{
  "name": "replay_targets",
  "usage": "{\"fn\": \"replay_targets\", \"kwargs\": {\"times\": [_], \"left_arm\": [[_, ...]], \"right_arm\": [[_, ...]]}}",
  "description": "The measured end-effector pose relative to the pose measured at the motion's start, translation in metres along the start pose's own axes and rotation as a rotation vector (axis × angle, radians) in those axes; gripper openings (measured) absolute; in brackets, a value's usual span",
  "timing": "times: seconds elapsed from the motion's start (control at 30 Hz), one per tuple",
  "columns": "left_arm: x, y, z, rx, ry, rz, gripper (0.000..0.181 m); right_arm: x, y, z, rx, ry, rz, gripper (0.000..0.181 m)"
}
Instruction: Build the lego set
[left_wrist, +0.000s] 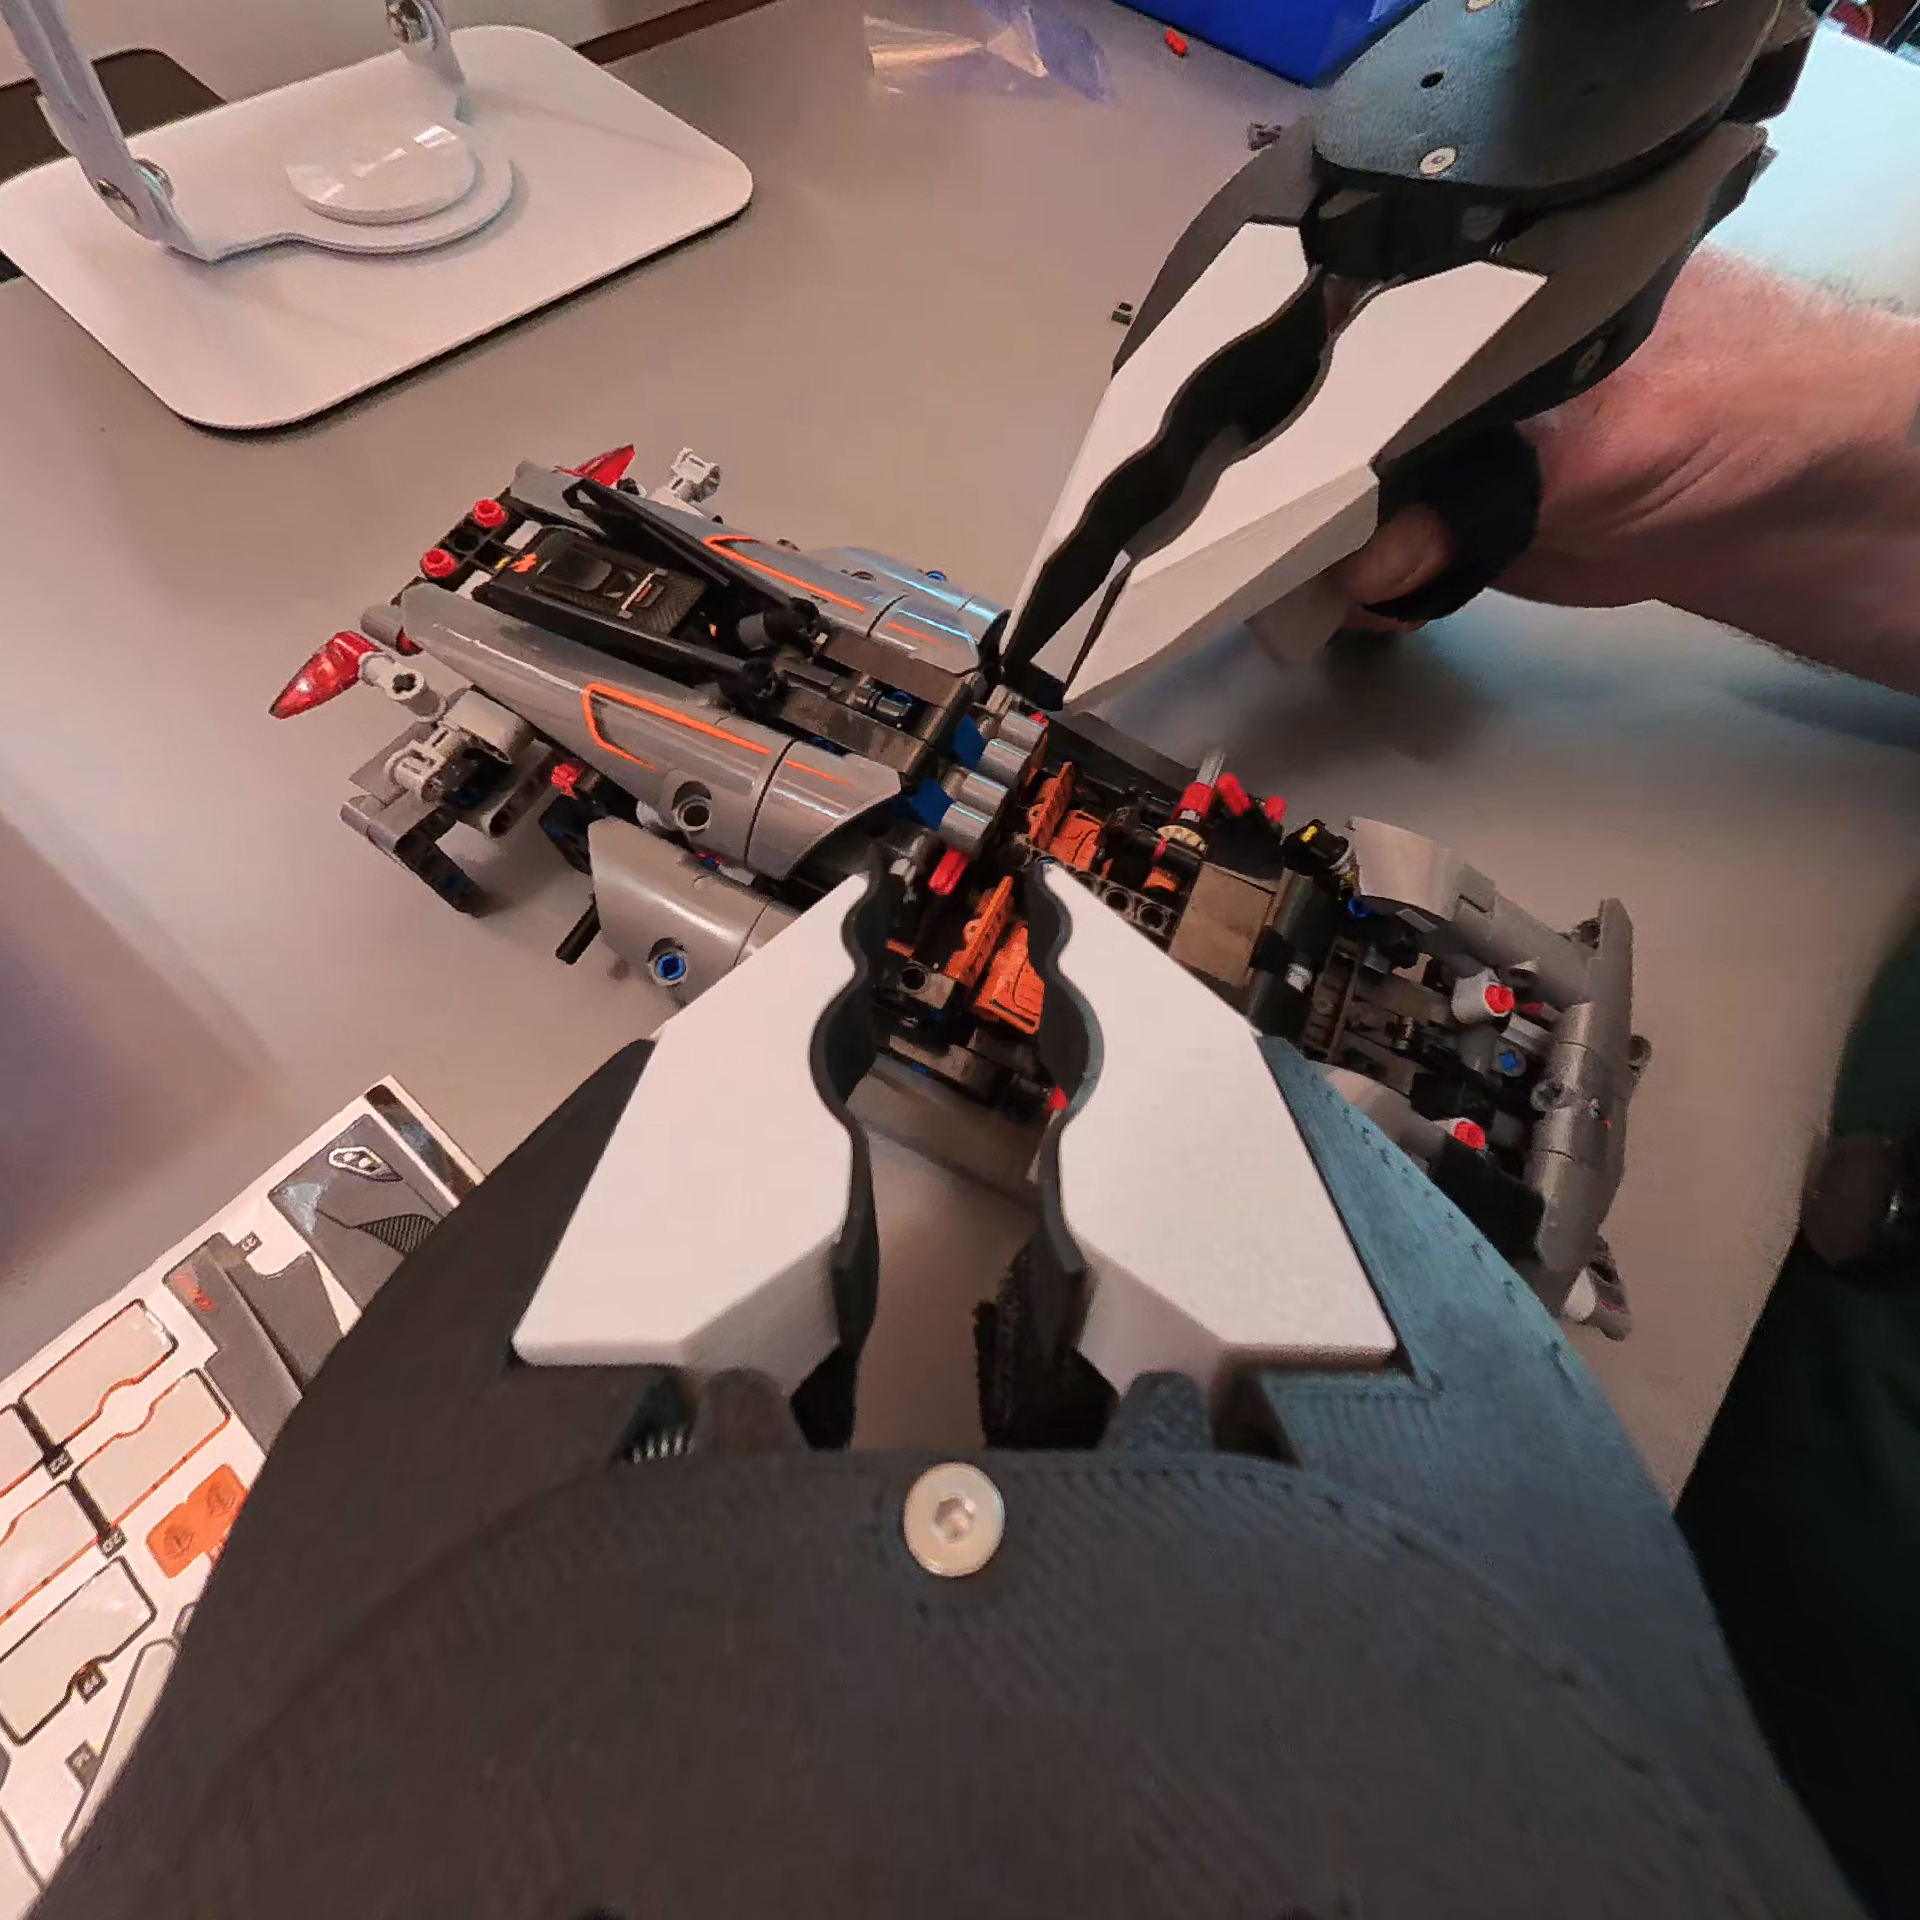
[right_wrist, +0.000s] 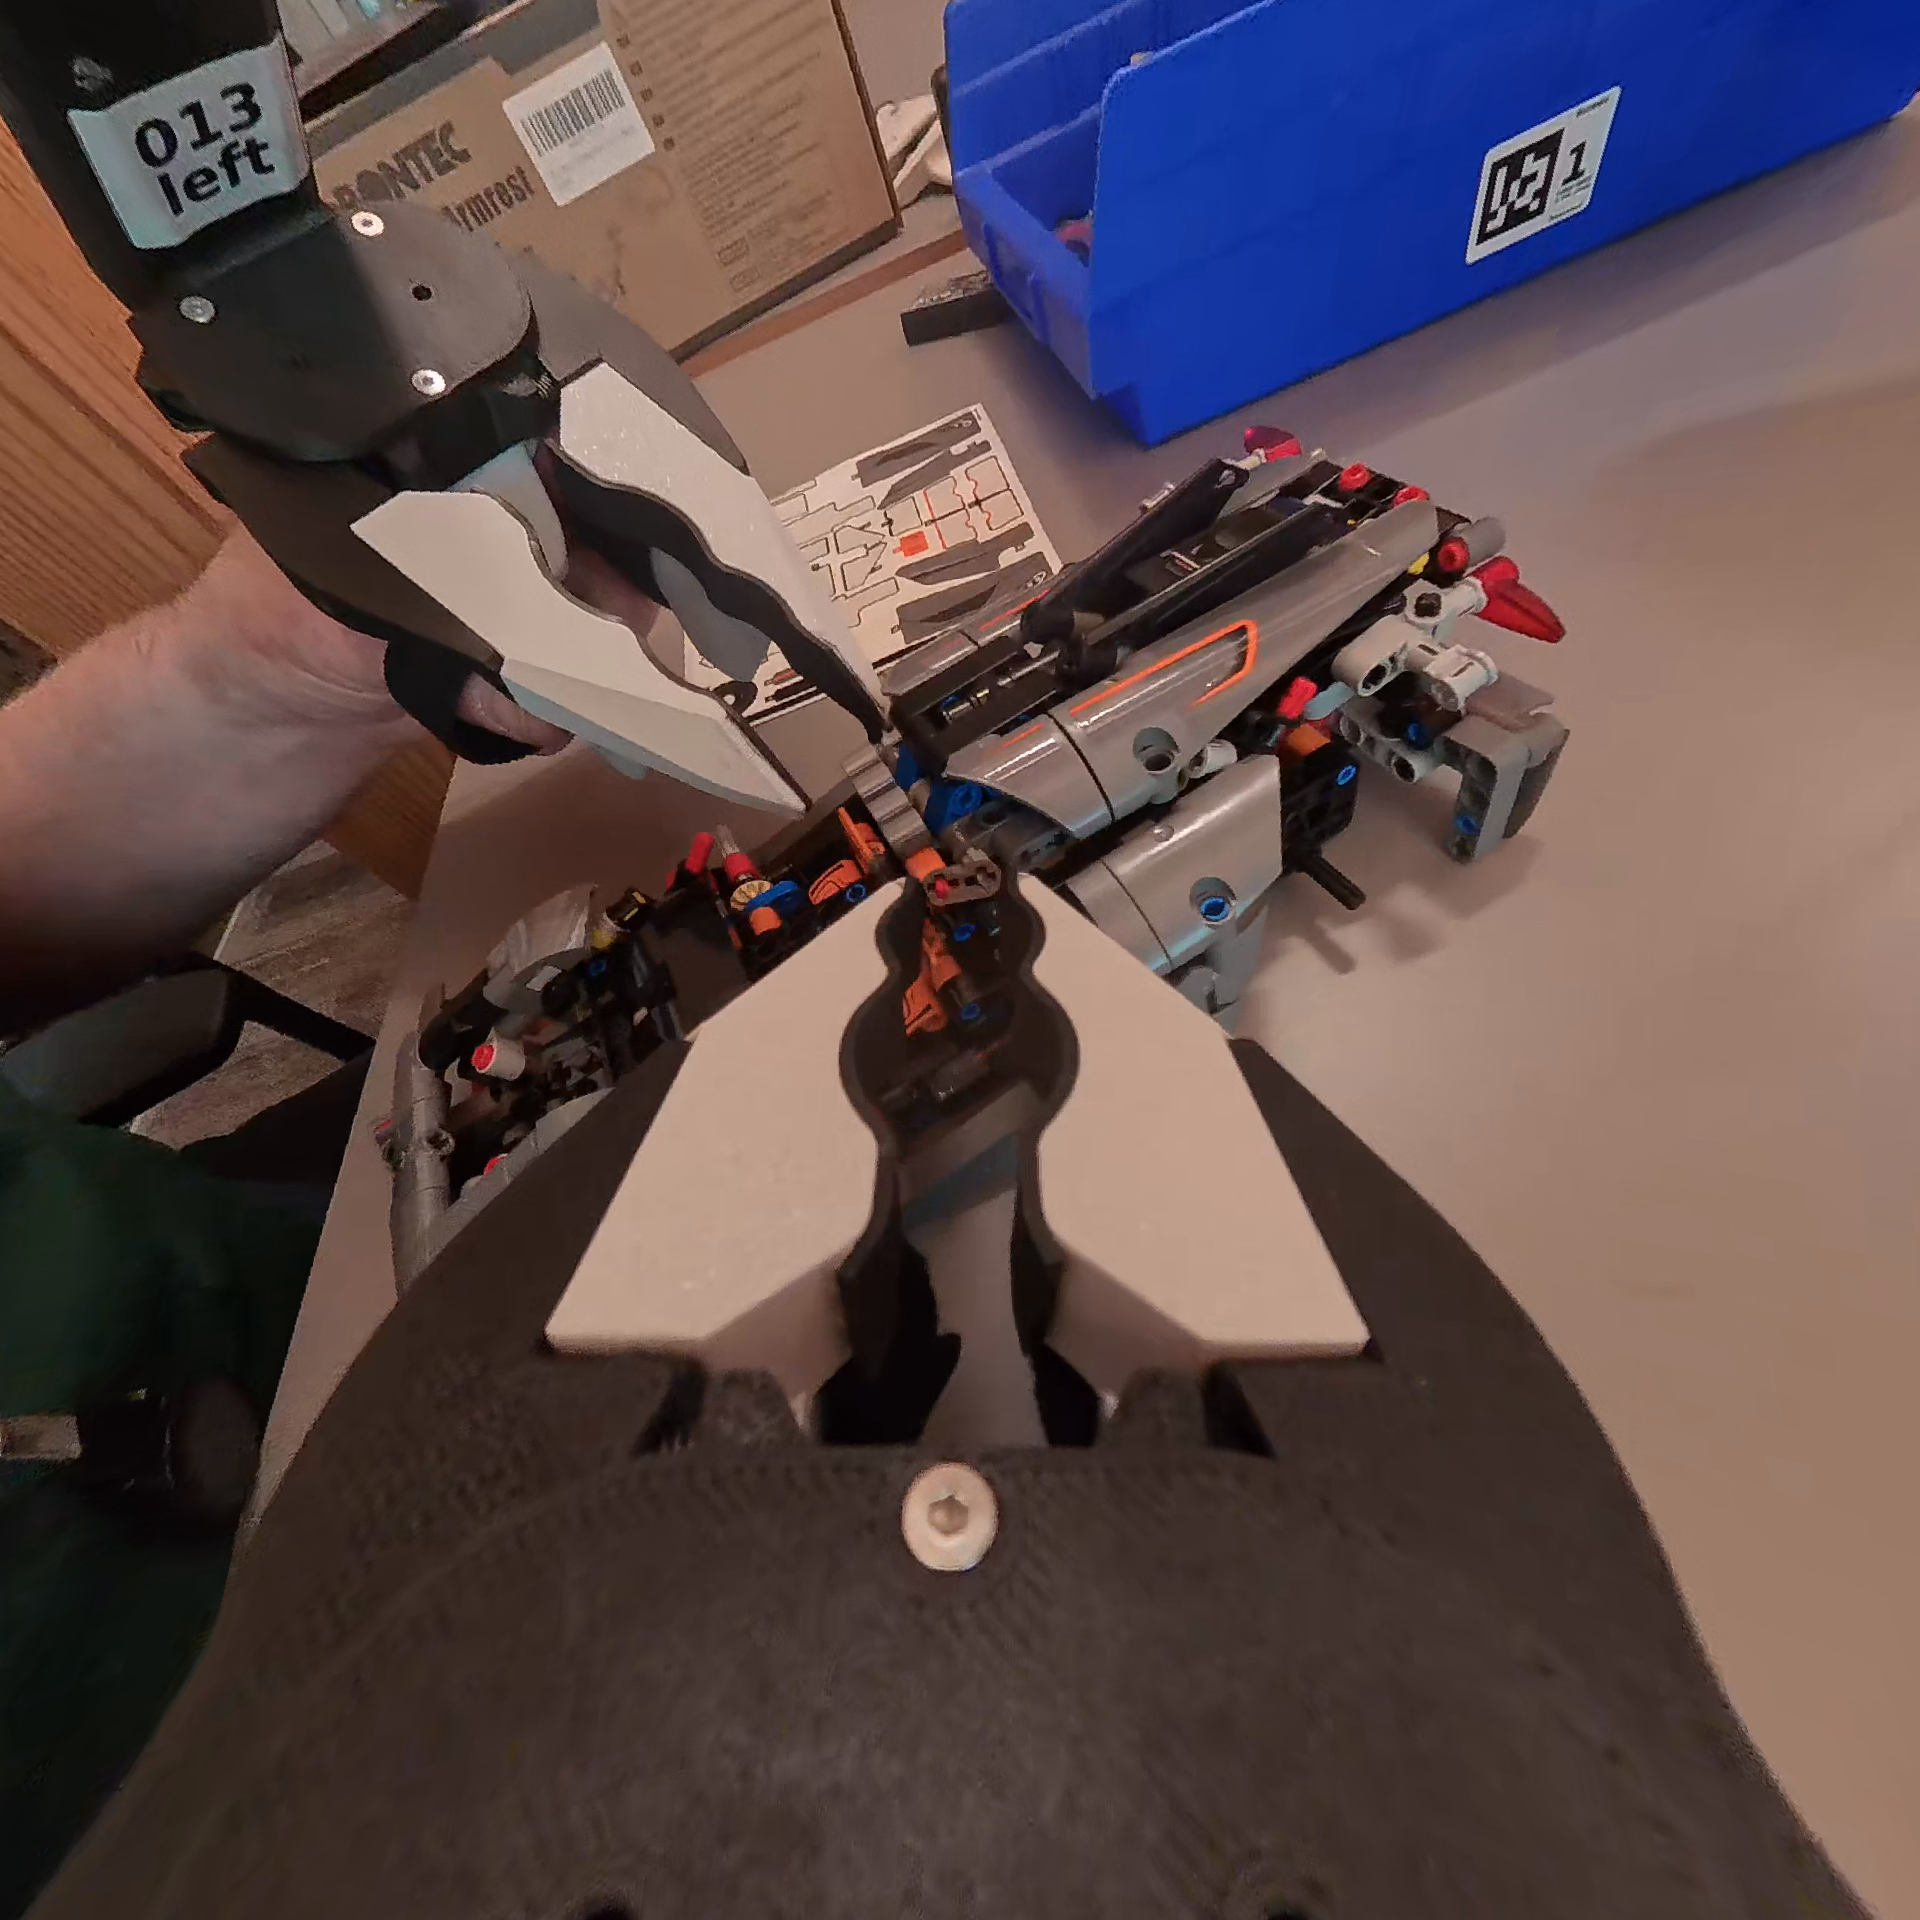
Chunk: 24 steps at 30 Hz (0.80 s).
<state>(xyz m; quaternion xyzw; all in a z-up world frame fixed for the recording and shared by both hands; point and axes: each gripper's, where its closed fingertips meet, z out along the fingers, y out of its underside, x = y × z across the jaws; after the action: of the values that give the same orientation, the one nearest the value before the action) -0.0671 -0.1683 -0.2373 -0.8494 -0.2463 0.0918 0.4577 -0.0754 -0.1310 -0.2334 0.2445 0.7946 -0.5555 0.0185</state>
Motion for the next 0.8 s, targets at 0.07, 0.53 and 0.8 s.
{"fn": "replay_targets", "kwargs": {"times": [0.07,0.53,0.8], "left_arm": [[-0.0011,0.0001,0.0003,0.007,-0.003,-0.006,0.023],[-0.0020,0.0010,0.0017,0.023,-0.022,-0.022,0.022],[-0.0089,0.0017,-0.0021,0.047,-0.089,-0.012,0.020]], "right_arm": [[0.0016,0.0008,0.0006,-0.009,-0.001,0.004,0.012],[0.0023,0.0045,0.0014,-0.052,-0.055,-0.011,0.012],[0.0033,0.0035,0.0063,-0.079,-0.107,-0.045,0.011]]}}
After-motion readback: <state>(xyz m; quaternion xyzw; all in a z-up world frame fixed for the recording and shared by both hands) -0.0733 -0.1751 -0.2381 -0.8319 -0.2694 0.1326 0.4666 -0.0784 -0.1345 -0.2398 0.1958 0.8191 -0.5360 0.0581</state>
